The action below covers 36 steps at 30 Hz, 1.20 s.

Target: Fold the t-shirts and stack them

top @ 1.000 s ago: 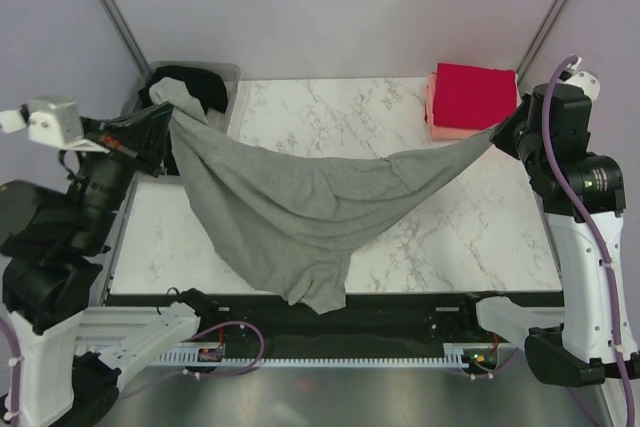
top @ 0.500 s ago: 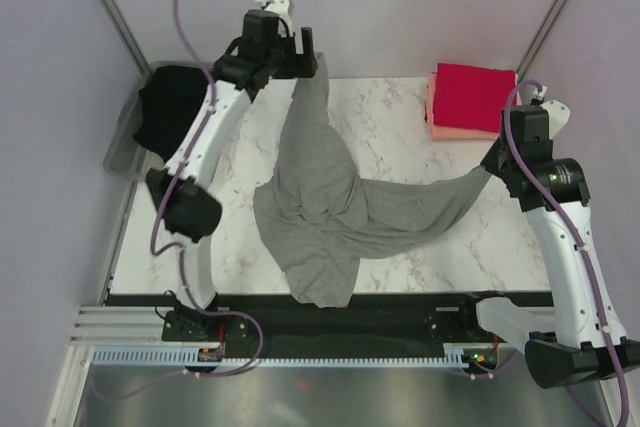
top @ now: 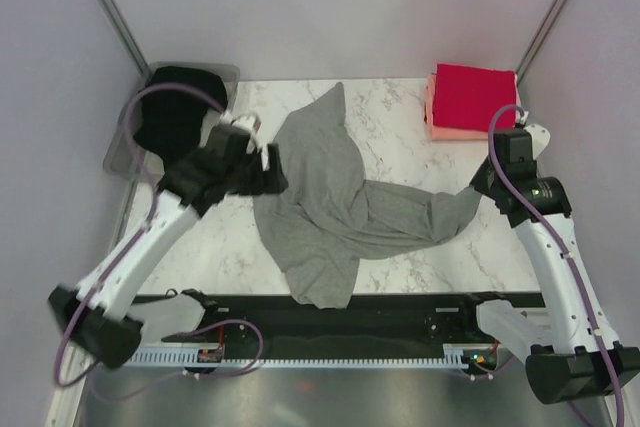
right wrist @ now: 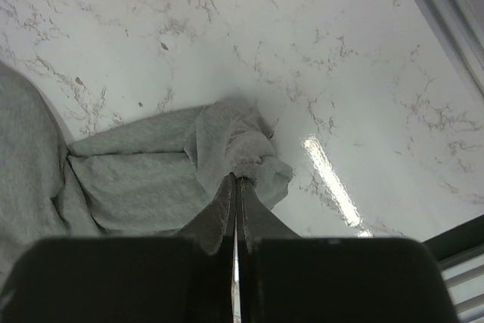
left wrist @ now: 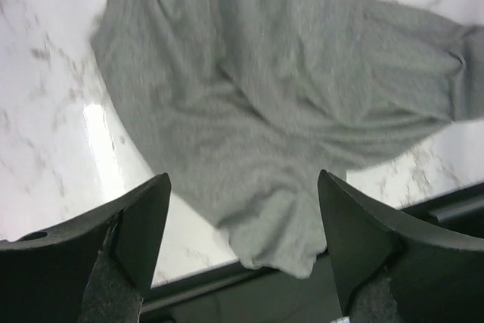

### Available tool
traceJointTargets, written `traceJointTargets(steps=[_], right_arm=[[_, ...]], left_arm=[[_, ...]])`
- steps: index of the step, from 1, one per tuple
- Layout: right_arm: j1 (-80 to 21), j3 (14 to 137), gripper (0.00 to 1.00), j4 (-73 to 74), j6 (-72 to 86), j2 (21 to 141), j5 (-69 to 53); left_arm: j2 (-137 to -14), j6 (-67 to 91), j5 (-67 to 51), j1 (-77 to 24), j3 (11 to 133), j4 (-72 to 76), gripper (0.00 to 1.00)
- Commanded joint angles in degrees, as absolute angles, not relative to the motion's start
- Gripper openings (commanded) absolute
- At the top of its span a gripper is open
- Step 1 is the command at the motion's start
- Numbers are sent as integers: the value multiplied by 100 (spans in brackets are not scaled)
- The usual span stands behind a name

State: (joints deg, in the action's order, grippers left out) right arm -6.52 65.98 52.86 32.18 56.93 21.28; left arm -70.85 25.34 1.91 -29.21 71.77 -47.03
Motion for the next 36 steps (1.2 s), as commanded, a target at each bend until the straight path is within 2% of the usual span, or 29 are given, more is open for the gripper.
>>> traceJointTargets(steps=[1,6,8,13,17,24,25,33,36], right_arm=[[-624,6364,0,4887,3366,5555,1828],[-624,6135,0,4834,3427,5423,1591],[-624,6091,0,4816,3445,5388,1538],[-624,6056,0,4808,3454,5344,1459],[-624,6021,0,4799,3454,5326,1450],[-624,5959,0,4790,3428,5309,1441],[-624,5950,0,4790,3410,5309,1450],[-624,5836,0,4720,3358,5326,1468],[-624,5827,0,4702,3340,5317,1503]], left_arm=[[-5812,3795,150,-3277,5202,-4387,83],[-4195,5166,-306,-3848,3536,-4088,79],[-3631,5509,-500,-3955,2876,-3659,81],[-3699,5888,-809,-4507,2286,-3287,99],[-4095,6519,-308,-5316,2119,-2937,100],[-5290,7233,516,-6634,1889,-1846,89],[-5569,7251,588,-6679,1898,-1724,85],[-6591,7225,1413,-6882,2118,-915,71],[-6846,7102,1703,-6882,2267,-818,51]])
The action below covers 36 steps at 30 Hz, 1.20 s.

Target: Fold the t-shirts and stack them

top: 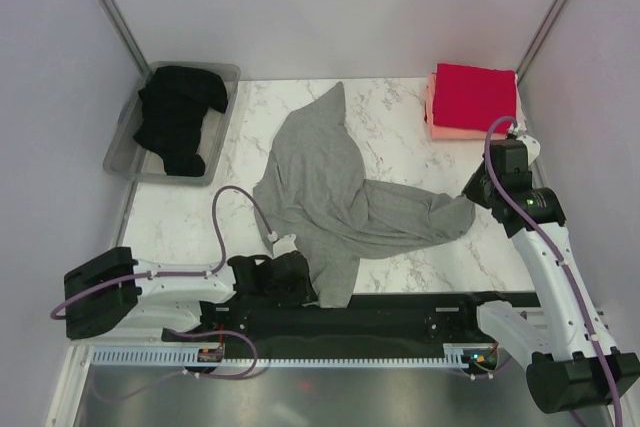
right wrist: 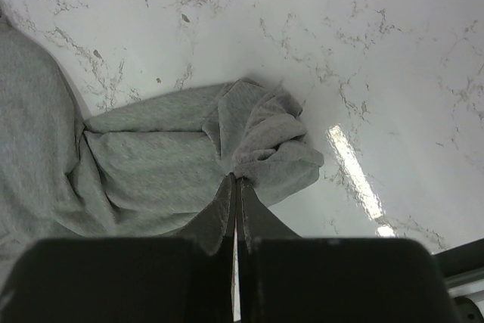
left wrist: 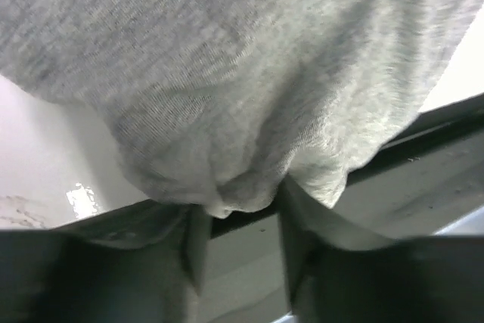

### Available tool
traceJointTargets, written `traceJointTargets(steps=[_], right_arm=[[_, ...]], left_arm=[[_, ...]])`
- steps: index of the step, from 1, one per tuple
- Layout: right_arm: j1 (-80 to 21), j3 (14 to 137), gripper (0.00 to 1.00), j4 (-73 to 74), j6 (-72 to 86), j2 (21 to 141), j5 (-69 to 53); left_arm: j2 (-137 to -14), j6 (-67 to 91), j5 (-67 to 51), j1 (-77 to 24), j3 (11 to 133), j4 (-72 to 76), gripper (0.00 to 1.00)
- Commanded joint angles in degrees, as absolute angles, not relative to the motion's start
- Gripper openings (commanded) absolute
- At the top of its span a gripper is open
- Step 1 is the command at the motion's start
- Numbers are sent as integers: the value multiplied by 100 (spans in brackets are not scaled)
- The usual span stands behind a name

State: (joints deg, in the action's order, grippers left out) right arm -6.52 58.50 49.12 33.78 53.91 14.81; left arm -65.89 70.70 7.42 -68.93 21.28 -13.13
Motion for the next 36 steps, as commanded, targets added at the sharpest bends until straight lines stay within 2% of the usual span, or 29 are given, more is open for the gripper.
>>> traceJointTargets(steps=[1,2,3,4,8,11,12,13,17,21,24,28,32,36], right_arm=[[-624,5818,0,4693,3322,5326,1529],[-624,5810,0,4693,3305,5317,1529],[-624,5810,0,4693,3296,5326,1529],[-624,5810,0,4693,3296,5326,1538],[-624,6037,0,4834,3270,5300,1477],[-624,6764,0,5071,3331,5308,1372],[-624,6942,0,5141,3348,5317,1336],[-633,7143,0,5272,3375,5335,1292],[-624,8356,0,5659,3402,5492,1283],[-624,10286,0,6204,3322,5783,1773],[-624,11193,0,6363,3313,5783,2082],[-633,11724,0,6224,3296,5485,2714],[-633,11672,0,5696,3094,4827,3373],[-633,11296,0,5011,2787,4115,3489]], left_arm=[[-6908,7049,1783,-6882,2337,-809,43],[-6917,7014,1862,-6891,2364,-809,34],[-6873,6979,2037,-6891,2390,-878,6],[-6795,6952,2126,-6882,2504,-1053,2],[-5760,6724,2592,-6882,3293,-2466,2],[-4653,6294,3197,-6882,4853,-3776,2],[-4649,6145,3338,-6882,4860,-4005,2],[-4475,5761,3462,-6891,5635,-4425,2],[-4710,4257,3902,-6882,7669,-5017,2],[-4992,2824,4596,-6882,9706,-5256,2],[-5123,2058,4816,-6882,10527,-5204,2],[-5195,866,4580,-6882,11591,-4643,2],[-5168,89,3729,-6882,11926,-3860,2],[-5317,-368,2596,-6873,12427,-3612,2]])
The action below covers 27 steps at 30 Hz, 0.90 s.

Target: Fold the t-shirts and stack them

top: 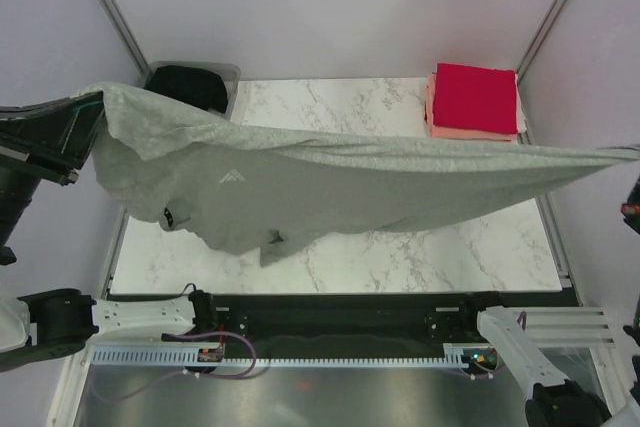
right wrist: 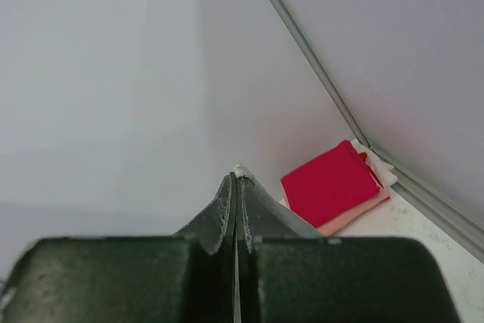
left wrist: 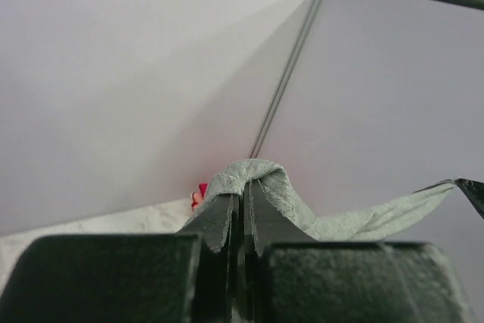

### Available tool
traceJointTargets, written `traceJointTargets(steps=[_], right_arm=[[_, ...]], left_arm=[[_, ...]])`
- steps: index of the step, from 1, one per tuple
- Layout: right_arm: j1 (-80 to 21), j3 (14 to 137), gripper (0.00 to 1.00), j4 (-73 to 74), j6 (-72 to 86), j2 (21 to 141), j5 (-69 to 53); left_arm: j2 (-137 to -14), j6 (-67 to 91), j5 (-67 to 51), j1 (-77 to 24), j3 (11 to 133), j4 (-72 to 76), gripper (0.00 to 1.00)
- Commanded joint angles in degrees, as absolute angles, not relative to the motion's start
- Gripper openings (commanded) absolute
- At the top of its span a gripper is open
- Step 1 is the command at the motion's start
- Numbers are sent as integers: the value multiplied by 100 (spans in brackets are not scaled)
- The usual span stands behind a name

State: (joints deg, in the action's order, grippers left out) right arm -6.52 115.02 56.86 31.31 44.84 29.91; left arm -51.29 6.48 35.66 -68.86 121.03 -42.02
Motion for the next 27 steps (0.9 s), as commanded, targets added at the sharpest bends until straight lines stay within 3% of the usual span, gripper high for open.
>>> traceJointTargets(steps=[1,4,11,13,18,22,25,27], right_arm=[[-633,11198,0,4731,2734,3965,3446],[-633,10969,0,4361,2637,3351,3323],[-624,11197,0,3973,2400,3278,2979],[-633,11355,0,3964,2347,3462,3006],[-633,11382,0,4217,2189,4068,3462],[-624,11312,0,4674,2004,5190,3735],[-633,10865,0,4799,2056,5903,3814],[-633,10383,0,4607,2109,6212,3841]], left_arm=[[-5352,-465,2436,-6873,12541,-3525,2],[-5405,-632,1619,-6873,12586,-3314,2],[-5528,-642,-104,-6873,12603,-2514,2],[-5651,-798,139,-6873,12595,-2321,2],[-6046,-1833,2116,-6873,11974,-1594,2],[-6537,-2977,3426,-6873,11374,-645,2],[-7212,-3016,3455,-6418,11399,-981,2],[-7496,-1872,2535,-5252,11513,-1536,2]])
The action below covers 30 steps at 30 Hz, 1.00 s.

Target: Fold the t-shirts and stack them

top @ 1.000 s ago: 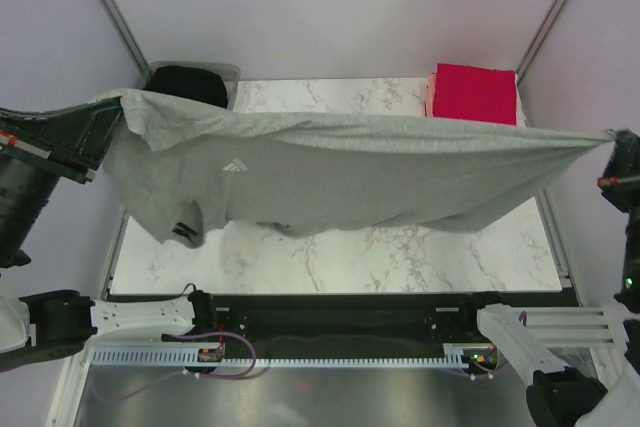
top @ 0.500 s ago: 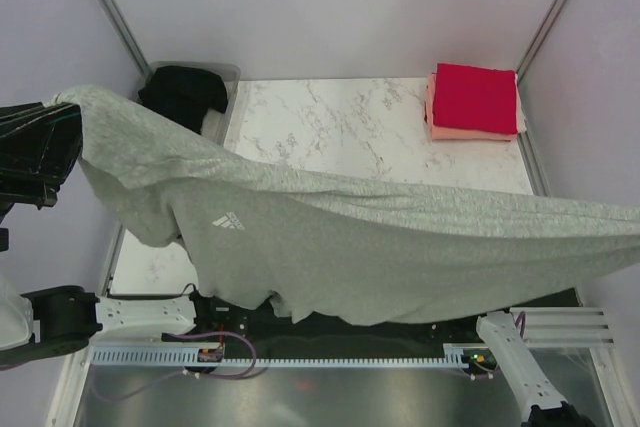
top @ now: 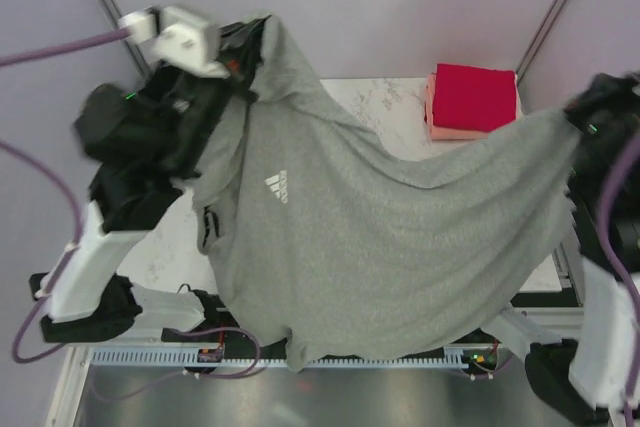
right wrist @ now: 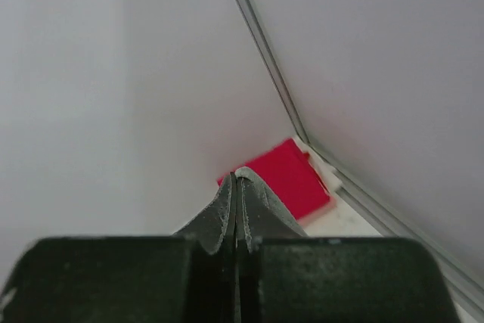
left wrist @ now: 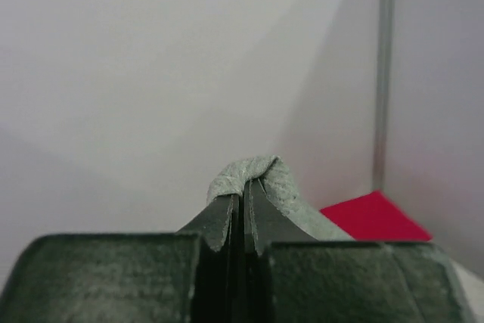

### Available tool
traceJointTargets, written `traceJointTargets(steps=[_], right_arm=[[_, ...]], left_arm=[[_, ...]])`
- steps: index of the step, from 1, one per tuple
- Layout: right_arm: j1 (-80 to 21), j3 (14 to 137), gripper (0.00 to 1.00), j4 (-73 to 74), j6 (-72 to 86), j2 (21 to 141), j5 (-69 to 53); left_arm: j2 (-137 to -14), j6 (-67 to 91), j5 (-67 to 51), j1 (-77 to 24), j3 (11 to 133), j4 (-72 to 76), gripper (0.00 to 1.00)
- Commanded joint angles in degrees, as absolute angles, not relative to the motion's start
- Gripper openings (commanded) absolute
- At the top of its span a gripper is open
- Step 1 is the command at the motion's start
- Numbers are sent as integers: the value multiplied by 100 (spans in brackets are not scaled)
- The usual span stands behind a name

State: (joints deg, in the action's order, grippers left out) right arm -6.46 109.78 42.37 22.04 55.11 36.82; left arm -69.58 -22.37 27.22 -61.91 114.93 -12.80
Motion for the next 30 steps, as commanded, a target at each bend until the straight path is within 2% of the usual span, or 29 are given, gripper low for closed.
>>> traceJointTargets(steps=[1,2,4,7,8,10,11,13,14,15,17,19,23,25,30], right_arm=[[-633,10188,0,4501,2092,6518,3841],[-633,9838,0,4387,2092,6695,3867],[-624,9529,0,4070,2109,7343,3964],[-615,9264,0,3728,2206,8441,4008],[-633,9281,0,3622,2250,8742,4034],[-607,9482,0,3314,2233,9740,4087],[-580,9953,0,3270,2206,10104,4122],[-536,10727,0,3479,2145,11225,3983],[-484,11593,5,3620,2023,11572,3834],[-449,12071,58,4021,1926,12176,3623],[-431,12994,96,4419,1951,12514,3429],[-439,12886,98,4483,2012,12289,3410],[-439,11246,98,3850,2144,11103,3393],[-439,10839,98,3850,2285,10452,3305],[-439,9301,98,3929,2434,8882,3103]], left_arm=[[-7654,-1507,2175,-4786,11453,-1686,2],[-7916,-1225,1658,-4042,11191,-1705,2],[-8374,-757,1320,-3483,11013,-1600,2],[-9726,-326,801,-2717,11205,-1661,2],[-10660,-221,704,-2429,11397,-1844,2],[-11727,200,721,-2146,12283,-2055,2],[-12804,411,747,-1849,13410,-2631,2],[-13935,1131,572,-1575,14803,-3310,2],[-14270,1377,171,-1312,15436,-3444,25],[-14447,1867,28,-1205,15338,-3323,52],[-14301,2283,-219,-977,14648,-3208,99],[-13872,2435,-142,-941,14135,-3051,100],[-12983,2435,-176,-940,13073,-3032,100],[-12318,2443,-237,-940,12711,-3041,100],[-10655,2303,-80,-940,10726,-3050,100]])
